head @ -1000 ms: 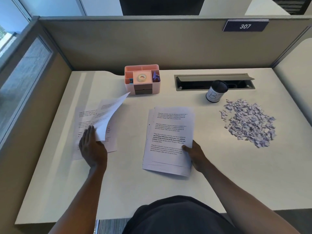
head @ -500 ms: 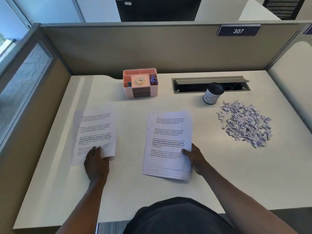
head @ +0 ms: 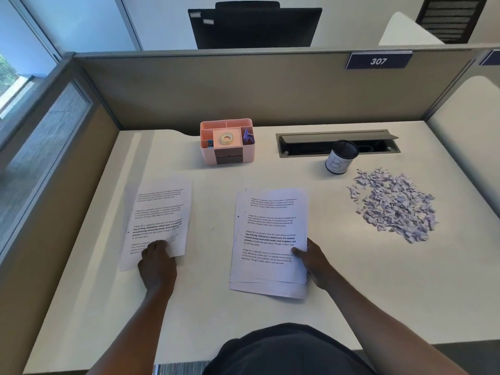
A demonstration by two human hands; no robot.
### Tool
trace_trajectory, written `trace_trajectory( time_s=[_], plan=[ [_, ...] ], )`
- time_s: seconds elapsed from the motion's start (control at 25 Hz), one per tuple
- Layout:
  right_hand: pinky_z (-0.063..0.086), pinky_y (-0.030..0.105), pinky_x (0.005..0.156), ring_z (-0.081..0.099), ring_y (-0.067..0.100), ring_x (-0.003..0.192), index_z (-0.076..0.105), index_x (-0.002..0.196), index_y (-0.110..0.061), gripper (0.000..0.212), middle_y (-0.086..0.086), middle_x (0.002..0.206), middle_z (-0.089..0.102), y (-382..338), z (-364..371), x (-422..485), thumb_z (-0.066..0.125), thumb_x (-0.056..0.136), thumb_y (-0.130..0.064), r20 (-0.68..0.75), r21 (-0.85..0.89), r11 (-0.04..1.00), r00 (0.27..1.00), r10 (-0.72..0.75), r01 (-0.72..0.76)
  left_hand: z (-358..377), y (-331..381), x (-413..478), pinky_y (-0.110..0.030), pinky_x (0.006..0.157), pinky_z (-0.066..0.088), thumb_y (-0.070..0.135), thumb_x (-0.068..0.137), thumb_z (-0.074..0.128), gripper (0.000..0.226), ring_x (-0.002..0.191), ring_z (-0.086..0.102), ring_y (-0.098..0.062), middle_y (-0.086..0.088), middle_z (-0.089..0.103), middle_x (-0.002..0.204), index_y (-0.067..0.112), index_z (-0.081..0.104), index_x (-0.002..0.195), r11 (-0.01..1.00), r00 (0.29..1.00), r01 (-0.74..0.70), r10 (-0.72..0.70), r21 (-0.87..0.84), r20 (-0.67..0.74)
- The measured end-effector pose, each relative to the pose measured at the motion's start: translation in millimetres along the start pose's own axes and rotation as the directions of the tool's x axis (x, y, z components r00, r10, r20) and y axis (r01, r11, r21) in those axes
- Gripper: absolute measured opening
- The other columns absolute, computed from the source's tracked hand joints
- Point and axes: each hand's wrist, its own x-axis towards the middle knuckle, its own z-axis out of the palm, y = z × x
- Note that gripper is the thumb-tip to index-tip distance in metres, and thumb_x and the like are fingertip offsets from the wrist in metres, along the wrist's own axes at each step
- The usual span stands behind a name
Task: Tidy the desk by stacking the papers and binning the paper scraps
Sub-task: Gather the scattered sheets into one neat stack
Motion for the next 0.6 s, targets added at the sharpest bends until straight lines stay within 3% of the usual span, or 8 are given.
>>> trace_trajectory(
  time_s=[0.24, 0.44, 0.6],
  plan=[
    [0.052, 0.049, 0.103, 0.069, 0.024, 0.114, 0.061, 0.132, -0.017, 0.038, 0.000, 0.125, 0.072, 0, 1, -3, 0.065, 0.096, -0.008, 0.004, -0.010, 1.000, 1.000, 0.004, -0.004, 3, 3, 3, -0.053, 0.080, 0.051, -0.017, 0.080, 0.057, 0.042, 0.106, 0.060, -0.045, -0.022, 0.068, 0.116, 0.002, 0.068, 0.117, 0.999, 0.998, -0.042, 0.043, 0.031, -0.039],
    [0.053, 0.047, 0.102, 0.069, 0.023, 0.113, 0.060, 0.132, -0.015, 0.037, 0.002, 0.125, 0.072, 1, 0, -4, 0.064, 0.096, -0.007, 0.007, -0.021, 1.000, 1.000, -0.010, 0.010, -1, 15, -5, -0.047, 0.079, 0.055, -0.009, 0.088, 0.057, 0.036, 0.094, 0.065, -0.041, -0.016, 0.076, 0.103, 0.010, 0.077, 0.113, 0.992, 0.990, -0.108, 0.101, -0.062, -0.103],
    [0.053, 0.048, 0.102, 0.068, 0.023, 0.113, 0.062, 0.130, -0.017, 0.035, 0.000, 0.124, 0.071, 2, 3, -3, 0.064, 0.096, -0.010, -0.049, -0.191, 0.978, 0.994, -0.094, 0.083, -3, 45, -22, -0.042, 0.079, 0.056, -0.001, 0.095, 0.059, 0.033, 0.094, 0.066, -0.036, -0.009, 0.076, 0.104, 0.019, 0.075, 0.116, 0.968, 0.979, -0.176, 0.153, -0.179, -0.133]
  ],
)
